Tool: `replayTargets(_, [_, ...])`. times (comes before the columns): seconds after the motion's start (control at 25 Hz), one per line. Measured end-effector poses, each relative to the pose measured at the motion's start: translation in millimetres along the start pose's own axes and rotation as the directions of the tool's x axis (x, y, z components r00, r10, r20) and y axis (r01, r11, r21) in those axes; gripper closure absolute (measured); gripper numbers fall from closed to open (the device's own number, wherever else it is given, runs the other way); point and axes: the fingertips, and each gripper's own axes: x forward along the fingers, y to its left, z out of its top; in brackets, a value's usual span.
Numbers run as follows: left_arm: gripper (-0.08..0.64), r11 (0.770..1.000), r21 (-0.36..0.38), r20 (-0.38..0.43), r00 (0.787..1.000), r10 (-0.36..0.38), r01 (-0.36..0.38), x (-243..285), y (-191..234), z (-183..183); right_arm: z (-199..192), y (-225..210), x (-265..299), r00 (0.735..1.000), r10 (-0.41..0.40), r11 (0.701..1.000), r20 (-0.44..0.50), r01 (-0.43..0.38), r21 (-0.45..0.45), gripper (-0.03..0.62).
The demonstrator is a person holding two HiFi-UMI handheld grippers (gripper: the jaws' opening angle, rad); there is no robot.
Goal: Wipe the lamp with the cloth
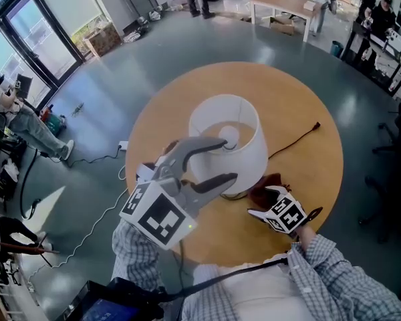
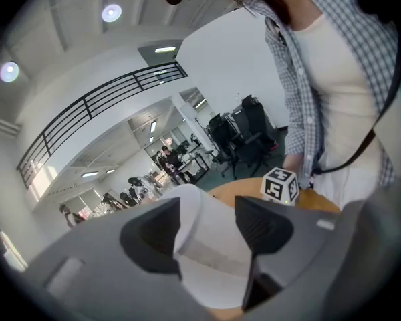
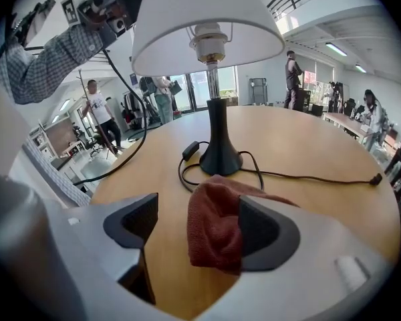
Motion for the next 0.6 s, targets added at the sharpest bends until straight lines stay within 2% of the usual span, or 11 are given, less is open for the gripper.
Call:
replayTargets(0.2, [0.308,0.995,-0.045,0.052,0.994,0.094,-0.092,-18,9,7,13,-6,-18,0.997,-0.025,0.999,0.078,0.023,0.026,0.218])
replayTargets(0.32, [0.312,0.979,-0.106,0.079,0.980,0.182,-0.173,-44,19,5,28,-7,-35,0.987,-0.042,0.997,0.157,0.032,0.068,0.224])
replayTargets(0.4, [0.357,0.952,-0.212,0.107,0.962,0.250,-0.223,-58,18,-1,35,-11,-50,0.975,-0.069,0.992,0.212,0.045,0.115,0.254])
replayTargets(0.48, [0.427,0.907,-0.338,0.138,0.940,0.311,-0.250,-65,10,-8,41,-13,-64,0.960,-0.086,0.986,0.266,0.044,0.160,0.300])
replayTargets(0.52, [0.464,0.890,-0.385,0.149,0.934,0.323,-0.246,-66,3,-14,44,-12,-70,0.952,-0.091,0.983,0.291,0.039,0.181,0.310])
replayTargets(0.6, [0.513,0.869,-0.445,0.157,0.937,0.313,-0.216,-66,-14,-26,51,-6,-80,0.938,-0.104,0.975,0.332,0.031,0.219,0.352])
